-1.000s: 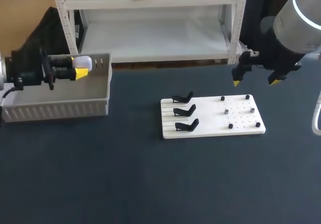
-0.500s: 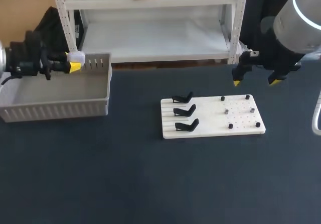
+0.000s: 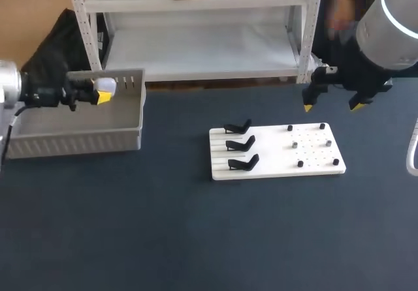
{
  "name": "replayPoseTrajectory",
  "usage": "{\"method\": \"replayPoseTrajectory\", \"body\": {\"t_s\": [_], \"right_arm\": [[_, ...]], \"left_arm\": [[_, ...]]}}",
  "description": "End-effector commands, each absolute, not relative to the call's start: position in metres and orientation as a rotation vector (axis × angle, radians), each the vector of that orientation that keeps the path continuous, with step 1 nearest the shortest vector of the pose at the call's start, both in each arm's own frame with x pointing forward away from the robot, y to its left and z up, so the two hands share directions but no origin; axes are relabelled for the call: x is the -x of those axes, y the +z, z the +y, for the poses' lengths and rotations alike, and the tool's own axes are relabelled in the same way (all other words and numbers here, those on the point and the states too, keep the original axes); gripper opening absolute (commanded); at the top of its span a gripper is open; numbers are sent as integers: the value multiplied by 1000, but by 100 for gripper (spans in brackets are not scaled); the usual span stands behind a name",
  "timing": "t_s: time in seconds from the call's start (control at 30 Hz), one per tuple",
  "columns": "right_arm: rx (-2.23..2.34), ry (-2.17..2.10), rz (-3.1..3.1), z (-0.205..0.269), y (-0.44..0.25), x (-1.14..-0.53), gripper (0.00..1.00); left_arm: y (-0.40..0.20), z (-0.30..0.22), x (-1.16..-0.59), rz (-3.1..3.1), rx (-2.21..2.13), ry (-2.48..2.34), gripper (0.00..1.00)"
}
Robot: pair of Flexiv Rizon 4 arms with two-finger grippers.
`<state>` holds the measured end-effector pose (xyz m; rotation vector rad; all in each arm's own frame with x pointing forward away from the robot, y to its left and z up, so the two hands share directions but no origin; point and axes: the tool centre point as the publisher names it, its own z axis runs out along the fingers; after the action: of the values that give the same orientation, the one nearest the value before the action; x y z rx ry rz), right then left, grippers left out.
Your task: Pick up each earbud case from the left stands, insert the matching earbuds, close the lid, and place the case in the box.
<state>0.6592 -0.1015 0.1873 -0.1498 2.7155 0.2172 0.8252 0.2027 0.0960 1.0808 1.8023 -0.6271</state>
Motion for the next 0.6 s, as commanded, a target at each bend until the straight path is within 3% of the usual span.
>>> {"method": "replayPoseTrajectory", "body": {"t_s": [0.03,0.47,0.5,0.53,0.57,0.6], "right_arm": [[147,217,2710,-102,187,-657,100],[147,217,2710,-102,187,-657,100],[147,217,2710,-102,187,-657,100],[147,217,2710,-102,187,-657,100],[147,217,2710,-102,187,-657,100],[147,217,2710,-102,187,-657,100]], "left_arm": [[80,199,-835,1800,-1082,-646,0],[62,211,-826,1890,-1030,-656,0],[62,211,-826,1890,-1032,-658,4],[61,210,-826,1890,-1032,-659,17],[61,209,-825,1889,-1023,-656,22],[60,209,-824,1891,-1019,-665,39]]}}
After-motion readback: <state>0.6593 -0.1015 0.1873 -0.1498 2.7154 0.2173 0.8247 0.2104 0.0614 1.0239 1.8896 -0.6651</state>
